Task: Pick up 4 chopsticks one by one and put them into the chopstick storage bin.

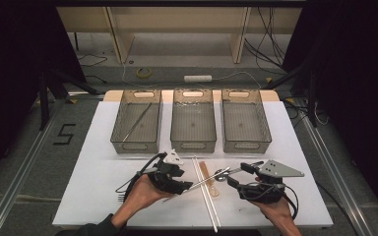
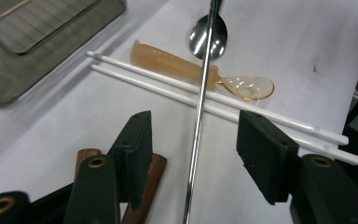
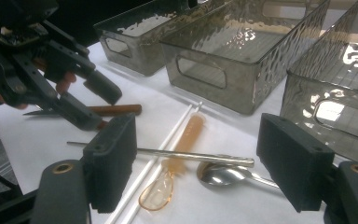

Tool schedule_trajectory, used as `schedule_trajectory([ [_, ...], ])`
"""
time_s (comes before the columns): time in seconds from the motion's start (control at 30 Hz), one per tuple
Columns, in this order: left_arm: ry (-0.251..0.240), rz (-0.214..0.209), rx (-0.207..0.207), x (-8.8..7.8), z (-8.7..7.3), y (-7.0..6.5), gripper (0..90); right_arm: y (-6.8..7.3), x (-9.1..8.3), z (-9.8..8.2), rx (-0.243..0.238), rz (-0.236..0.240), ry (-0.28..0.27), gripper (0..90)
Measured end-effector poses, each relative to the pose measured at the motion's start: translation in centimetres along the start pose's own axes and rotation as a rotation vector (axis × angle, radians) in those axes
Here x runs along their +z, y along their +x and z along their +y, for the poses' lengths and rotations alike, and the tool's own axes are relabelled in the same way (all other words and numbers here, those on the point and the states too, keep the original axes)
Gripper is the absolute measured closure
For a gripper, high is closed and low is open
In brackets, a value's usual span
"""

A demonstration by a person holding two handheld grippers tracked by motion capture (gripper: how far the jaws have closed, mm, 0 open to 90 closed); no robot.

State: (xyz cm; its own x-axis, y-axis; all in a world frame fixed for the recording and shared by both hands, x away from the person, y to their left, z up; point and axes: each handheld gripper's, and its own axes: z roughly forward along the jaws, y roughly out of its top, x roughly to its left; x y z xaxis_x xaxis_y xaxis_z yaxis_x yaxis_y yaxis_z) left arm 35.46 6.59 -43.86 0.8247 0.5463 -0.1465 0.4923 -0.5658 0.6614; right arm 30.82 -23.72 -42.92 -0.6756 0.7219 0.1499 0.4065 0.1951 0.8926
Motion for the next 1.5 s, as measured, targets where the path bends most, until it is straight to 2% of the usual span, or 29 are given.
schedule_trajectory([
  [0.1, 0.01, -0.01, -0.004, 0.5, 0.0, -0.2, 50.2, 0.0, 0.0, 0.0, -0.006, 0.001, 0.005, 29.5],
  [0.2, 0.027, -0.039, -0.022, 1.0, -0.1, -0.2, 52.4, 0.0, 0.0, 0.0, -0.006, 0.0, 0.003, 29.6],
  [0.5, 0.074, -0.031, 0.006, 2.6, 0.0, -0.7, 61.7, 0.0, 0.0, -0.1, -0.005, 0.006, 0.004, 29.6],
  [0.63, 0.081, -0.022, 0.027, 3.0, 0.0, -0.9, 64.6, 0.1, 0.1, -0.1, -0.006, 0.008, 0.005, 29.6],
  [0.8, 0.093, -0.025, 0.033, 3.5, -0.1, -1.0, 67.7, 0.1, 0.1, -0.1, -0.007, 0.012, 0.006, 29.6],
  [0.93, 0.095, -0.011, 0.028, 3.8, 0.0, -0.7, 69.7, 0.0, 0.1, -0.1, -0.004, 0.014, 0.005, 29.6],
  [1.27, 0.123, -0.006, 0.046, 4.7, 0.1, -0.5, 73.6, 0.0, 0.1, -0.1, -0.004, 0.015, 0.007, 29.7],
  [1.33, 0.118, -0.013, 0.039, 4.9, 0.1, -0.6, 73.6, 0.0, 0.1, -0.1, -0.006, 0.014, 0.008, 29.6],
  [1.5, 0.14, -0.007, 0.063, 5.2, 0.1, -0.5, 75.3, 0.0, 0.1, -0.1, -0.007, 0.012, 0.01, 29.7],
])
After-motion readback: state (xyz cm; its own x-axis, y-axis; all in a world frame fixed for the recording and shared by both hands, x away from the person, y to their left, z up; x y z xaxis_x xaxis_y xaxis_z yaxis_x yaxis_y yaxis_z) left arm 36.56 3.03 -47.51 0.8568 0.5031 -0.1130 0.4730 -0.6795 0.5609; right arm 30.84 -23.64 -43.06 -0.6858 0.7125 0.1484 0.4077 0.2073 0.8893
